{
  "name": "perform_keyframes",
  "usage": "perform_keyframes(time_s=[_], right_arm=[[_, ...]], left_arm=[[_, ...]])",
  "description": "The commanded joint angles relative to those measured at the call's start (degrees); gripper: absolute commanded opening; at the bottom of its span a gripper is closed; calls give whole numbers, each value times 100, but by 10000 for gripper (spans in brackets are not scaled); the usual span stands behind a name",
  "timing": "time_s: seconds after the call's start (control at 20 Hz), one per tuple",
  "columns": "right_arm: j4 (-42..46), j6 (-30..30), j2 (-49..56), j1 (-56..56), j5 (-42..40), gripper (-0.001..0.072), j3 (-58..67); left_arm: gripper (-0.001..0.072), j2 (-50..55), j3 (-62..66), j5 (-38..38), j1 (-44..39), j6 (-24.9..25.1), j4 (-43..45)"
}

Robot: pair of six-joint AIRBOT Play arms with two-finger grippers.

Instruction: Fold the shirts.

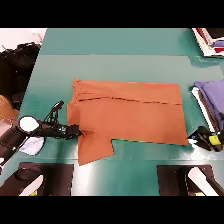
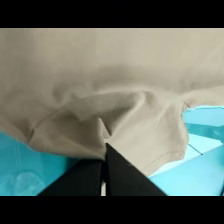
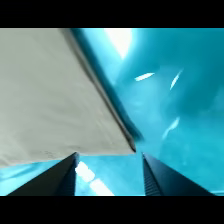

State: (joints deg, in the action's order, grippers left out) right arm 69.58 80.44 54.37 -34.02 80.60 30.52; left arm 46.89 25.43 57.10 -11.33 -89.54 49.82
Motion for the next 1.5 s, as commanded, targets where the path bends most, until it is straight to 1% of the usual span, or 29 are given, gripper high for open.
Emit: perform_keyframes(time_s=[0.0,0.15,0.2,0.25,0.3,0.35,0.4,0.45,0.6,0.7,0.8,0.95,1.0,1.1,1.2,1.25,1.45], right_arm=[[-358,-59,-63,-352,-356,435,-651],[-407,-55,-63,-61,-621,434,-682],[-407,-55,-63,52,-699,423,-682],[-411,-55,-63,188,-761,384,-682],[-404,-55,-63,348,-813,264,-682],[-402,-57,-68,505,-870,185,-680],[-352,-57,-68,632,-870,54,-645],[-326,-59,-70,737,-820,18,-564],[-28,-59,-192,933,-345,17,-13],[184,-57,-542,1025,52,17,299],[490,-55,-1093,1069,356,17,450],[553,2,-1832,962,704,16,671],[542,72,-2006,933,704,16,813],[446,120,-2103,949,544,16,1222],[247,116,-1733,1084,450,16,1683],[236,116,-1416,1237,385,16,1904],[236,114,138,2127,-225,17,2782]], left_arm=[[25,-4,31,-83,-4,-4,-22],[26,-4,28,-111,-4,-4,-28],[26,-4,28,-111,-4,-4,-28],[25,-4,28,-118,-4,-4,-31],[26,-4,28,-118,-4,-2,-28],[25,-4,28,-116,-4,2,-20],[24,-7,28,-42,-4,61,-11],[23,-7,35,107,-4,105,0],[22,-11,168,704,-4,103,166],[22,-286,208,946,-4,52,166],[22,-896,208,1078,-4,-326,166],[22,-1921,358,1740,-4,-1104,155],[23,-2116,516,1790,-4,-1174,160],[23,-2144,964,1394,-4,-1119,306],[23,-1856,1366,662,-4,-911,728],[23,-1596,1506,420,-4,-844,883],[25,-26,1967,-361,-4,-142,914]])
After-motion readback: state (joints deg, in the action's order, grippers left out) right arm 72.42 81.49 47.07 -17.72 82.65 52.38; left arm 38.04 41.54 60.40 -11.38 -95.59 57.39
